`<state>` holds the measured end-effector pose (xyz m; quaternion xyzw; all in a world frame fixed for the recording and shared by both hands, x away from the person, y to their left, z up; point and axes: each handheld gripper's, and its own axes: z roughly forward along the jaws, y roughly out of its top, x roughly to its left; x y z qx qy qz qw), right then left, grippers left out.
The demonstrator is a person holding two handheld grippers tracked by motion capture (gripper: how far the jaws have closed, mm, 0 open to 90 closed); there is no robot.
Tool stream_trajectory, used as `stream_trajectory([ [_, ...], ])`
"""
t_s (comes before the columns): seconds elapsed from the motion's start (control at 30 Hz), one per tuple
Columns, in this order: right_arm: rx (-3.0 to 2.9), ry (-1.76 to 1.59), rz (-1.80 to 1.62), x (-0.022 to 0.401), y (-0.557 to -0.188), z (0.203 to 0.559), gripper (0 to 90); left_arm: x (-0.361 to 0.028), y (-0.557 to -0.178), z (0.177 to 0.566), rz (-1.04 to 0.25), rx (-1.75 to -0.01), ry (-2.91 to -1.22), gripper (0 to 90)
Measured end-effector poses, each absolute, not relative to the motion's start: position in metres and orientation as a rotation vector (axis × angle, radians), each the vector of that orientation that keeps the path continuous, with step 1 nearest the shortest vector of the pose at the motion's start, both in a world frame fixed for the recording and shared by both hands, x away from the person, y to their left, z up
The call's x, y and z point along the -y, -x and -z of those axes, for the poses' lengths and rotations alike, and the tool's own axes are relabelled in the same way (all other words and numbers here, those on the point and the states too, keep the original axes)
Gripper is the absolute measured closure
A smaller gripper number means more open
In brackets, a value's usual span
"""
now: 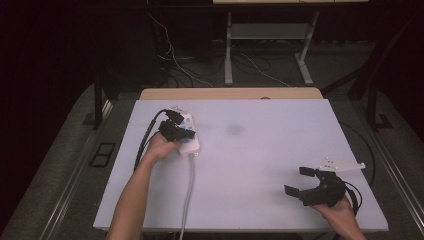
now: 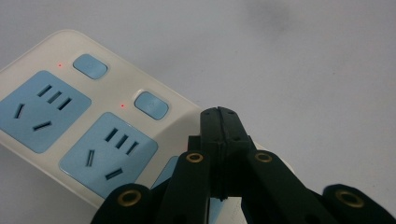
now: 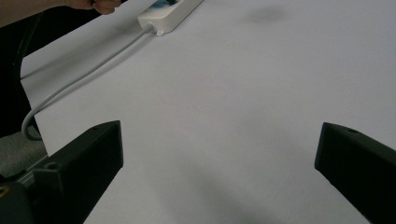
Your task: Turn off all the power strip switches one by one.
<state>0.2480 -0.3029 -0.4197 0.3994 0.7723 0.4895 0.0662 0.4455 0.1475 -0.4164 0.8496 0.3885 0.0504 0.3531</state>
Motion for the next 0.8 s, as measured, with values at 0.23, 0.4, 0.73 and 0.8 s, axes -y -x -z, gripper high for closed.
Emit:
stream_trajectory([
  [0.23, -2.325, -1.204, -1.478, 0.303, -0.247, 0.42, 0.9, -0.146, -0.445, 0.415, -0.142, -1.015, -2.205, 89.6],
  [0.4, -2.322, -1.207, -1.478, 0.303, -0.248, 0.42, 0.9, -0.144, -0.44, 0.409, -0.184, -0.973, -2.214, 89.6],
  [0.73, -2.31, -1.211, -1.487, 0.304, -0.247, 0.419, 1.0, -0.145, -0.443, 0.389, -0.214, -0.964, -2.181, 89.5],
  [0.8, -2.311, -1.212, -1.484, 0.304, -0.247, 0.419, 1.0, -0.146, -0.445, 0.384, -0.22, -0.963, -2.177, 89.5],
])
